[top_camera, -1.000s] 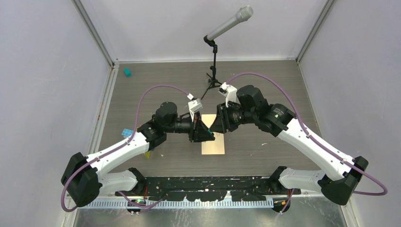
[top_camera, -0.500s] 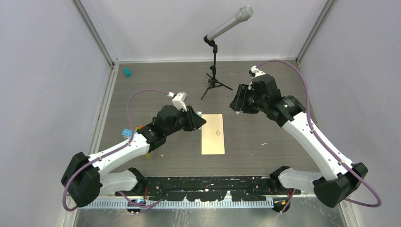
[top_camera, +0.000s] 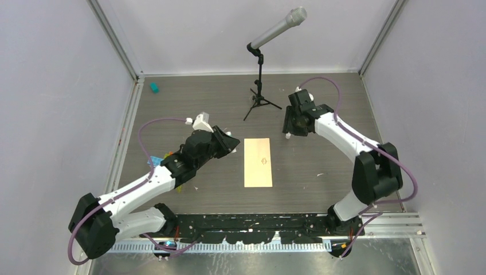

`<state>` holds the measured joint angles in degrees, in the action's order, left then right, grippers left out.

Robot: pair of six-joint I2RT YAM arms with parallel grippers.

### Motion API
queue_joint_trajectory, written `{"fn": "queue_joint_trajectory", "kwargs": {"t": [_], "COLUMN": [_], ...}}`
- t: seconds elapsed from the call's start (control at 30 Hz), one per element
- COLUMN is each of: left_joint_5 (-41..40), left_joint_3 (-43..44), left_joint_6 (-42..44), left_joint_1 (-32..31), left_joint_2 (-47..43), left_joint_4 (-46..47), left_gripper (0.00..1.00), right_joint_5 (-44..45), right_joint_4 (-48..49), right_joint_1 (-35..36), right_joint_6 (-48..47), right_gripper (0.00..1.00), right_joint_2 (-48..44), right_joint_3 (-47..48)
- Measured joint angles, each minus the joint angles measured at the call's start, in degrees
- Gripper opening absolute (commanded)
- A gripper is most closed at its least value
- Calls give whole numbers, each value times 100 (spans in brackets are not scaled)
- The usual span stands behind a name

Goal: Place the letter into the envelope and seal it

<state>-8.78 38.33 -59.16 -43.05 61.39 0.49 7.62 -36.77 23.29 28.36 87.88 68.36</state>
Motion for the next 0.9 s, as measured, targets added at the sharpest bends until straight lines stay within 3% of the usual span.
{"fn": "queue_joint_trajectory", "kwargs": {"t": [0.33,0.9], "left_joint_5": [-181,-216], "left_joint_3": [0,0], "left_joint_6": [-63,-42], "left_joint_1": [0,22], "left_joint_2": [-289,-227], "left_joint_4": [-35,-39], "left_gripper": [0,0], "right_joint_5": [87,280], "right_joint_4": [330,420], "right_joint_1": [-267,-273], "right_joint_6": [-177,-271], "right_gripper": [53,45], "right_joint_2": [1578,2109], "right_joint_3": [531,765]}}
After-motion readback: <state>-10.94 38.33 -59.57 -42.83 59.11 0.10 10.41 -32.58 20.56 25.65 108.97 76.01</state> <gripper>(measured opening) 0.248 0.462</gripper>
